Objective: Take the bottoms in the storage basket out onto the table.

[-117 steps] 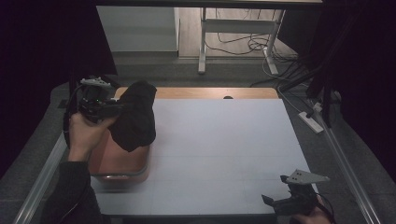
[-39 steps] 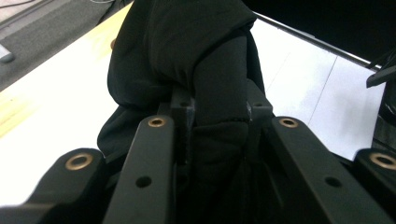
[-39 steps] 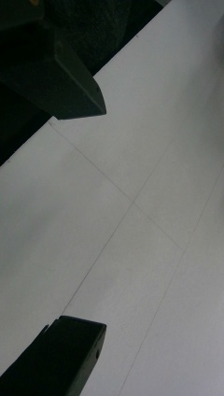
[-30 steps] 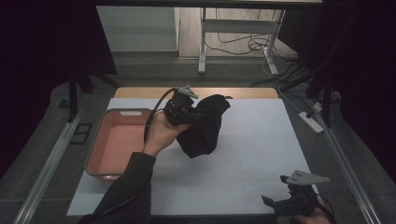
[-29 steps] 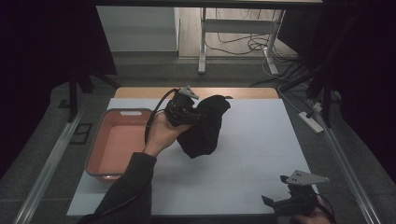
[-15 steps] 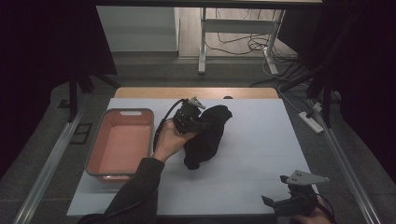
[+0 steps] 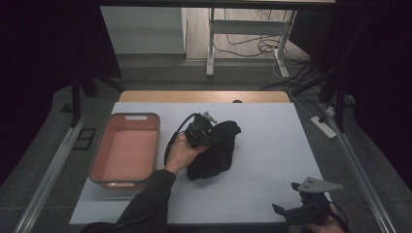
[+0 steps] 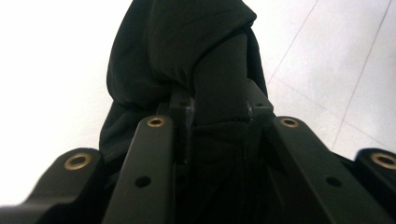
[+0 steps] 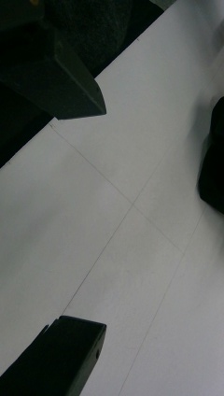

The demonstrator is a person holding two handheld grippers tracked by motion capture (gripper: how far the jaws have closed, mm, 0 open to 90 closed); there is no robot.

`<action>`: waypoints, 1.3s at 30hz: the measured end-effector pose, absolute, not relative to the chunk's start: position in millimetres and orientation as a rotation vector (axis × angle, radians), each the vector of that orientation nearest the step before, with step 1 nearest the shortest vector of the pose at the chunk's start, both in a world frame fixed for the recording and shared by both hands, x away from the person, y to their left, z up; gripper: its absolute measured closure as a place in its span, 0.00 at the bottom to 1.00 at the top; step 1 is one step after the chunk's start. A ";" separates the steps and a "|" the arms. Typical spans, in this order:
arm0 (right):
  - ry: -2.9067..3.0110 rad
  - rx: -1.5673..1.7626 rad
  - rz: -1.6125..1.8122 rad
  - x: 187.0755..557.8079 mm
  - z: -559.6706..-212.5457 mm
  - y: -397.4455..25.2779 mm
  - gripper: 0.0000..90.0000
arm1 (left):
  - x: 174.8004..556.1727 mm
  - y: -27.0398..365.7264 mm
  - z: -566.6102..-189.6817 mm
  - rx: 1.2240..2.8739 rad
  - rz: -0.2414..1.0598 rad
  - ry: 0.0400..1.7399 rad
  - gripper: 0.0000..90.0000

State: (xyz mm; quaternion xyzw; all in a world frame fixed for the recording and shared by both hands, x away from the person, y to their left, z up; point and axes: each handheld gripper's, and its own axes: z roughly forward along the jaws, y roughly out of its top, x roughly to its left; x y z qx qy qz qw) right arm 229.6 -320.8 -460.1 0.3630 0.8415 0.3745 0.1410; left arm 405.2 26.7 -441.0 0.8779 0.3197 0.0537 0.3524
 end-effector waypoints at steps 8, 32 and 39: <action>2.431 1.046 1.080 229.5 -460.2 -320.6 0.00 | 406.1 22.2 -463.5 2.308 0.131 0.832 0.78; 2.435 1.042 1.077 229.4 -460.3 -320.3 0.00 | 406.4 21.7 -510.7 2.368 0.115 0.887 0.75; 2.445 1.027 1.071 229.3 -460.6 -319.6 0.00 | 406.0 22.2 -516.1 2.359 0.131 0.887 0.68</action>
